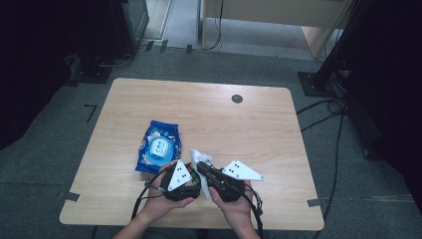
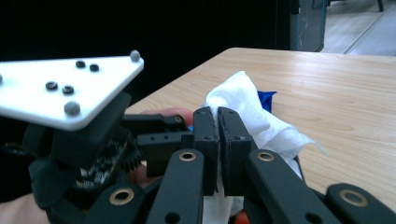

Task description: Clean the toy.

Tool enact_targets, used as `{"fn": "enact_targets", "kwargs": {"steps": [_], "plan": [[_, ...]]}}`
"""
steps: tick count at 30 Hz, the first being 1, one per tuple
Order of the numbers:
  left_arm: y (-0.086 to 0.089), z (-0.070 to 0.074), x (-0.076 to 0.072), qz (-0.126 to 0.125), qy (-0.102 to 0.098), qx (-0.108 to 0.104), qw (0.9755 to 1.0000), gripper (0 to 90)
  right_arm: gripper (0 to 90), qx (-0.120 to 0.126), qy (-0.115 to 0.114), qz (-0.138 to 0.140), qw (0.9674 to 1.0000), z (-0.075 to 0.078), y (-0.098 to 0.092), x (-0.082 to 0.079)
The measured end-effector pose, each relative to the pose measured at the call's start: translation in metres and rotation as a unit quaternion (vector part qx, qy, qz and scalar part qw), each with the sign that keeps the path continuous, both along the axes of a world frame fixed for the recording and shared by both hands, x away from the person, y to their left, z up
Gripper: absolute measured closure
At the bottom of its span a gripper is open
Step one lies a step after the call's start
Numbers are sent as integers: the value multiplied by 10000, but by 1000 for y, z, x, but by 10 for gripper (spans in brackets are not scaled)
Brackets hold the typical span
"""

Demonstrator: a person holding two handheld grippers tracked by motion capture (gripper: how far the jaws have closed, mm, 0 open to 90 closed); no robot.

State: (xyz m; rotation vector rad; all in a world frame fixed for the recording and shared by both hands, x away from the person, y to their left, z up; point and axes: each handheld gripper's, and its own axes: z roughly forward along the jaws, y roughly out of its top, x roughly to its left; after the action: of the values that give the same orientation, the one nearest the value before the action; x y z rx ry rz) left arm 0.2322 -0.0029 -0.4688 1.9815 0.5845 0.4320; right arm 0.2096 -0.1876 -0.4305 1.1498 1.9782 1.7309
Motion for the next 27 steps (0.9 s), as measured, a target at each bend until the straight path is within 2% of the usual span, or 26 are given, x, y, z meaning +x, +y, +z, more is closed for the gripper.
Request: {"fn": "enact_targets", "kwargs": {"steps": [2,7,10,11,15,19,21,24,27], "plan": [[0,0,0,-5,9,0,10000,341,880,74,74,-103,9999,-3,-4,4],[4,1,3,110,-6,19,9999,341,881,-45,245,-669,9974,-15,-21,16],[12,4,8,235,45,-165,9996,341,881,-162,357,-880,9953,-19,-30,19],[15,5,10,263,50,-183,9995,341,881,-131,408,-892,9951,-19,-31,19],[13,1,11,252,137,-99,9995,341,880,-119,285,-721,9969,-14,-24,12],[2,-3,4,61,105,64,9999,341,880,-105,188,-345,9992,-8,-8,5],[-2,-3,1,-34,105,65,9999,341,880,-49,148,-178,9997,-5,-2,1],[-2,-3,0,-49,109,20,9999,341,880,243,245,68,9994,-1,1,0],[0,-2,1,-22,96,-23,9999,341,880,401,334,203,9984,0,2,0]]}}
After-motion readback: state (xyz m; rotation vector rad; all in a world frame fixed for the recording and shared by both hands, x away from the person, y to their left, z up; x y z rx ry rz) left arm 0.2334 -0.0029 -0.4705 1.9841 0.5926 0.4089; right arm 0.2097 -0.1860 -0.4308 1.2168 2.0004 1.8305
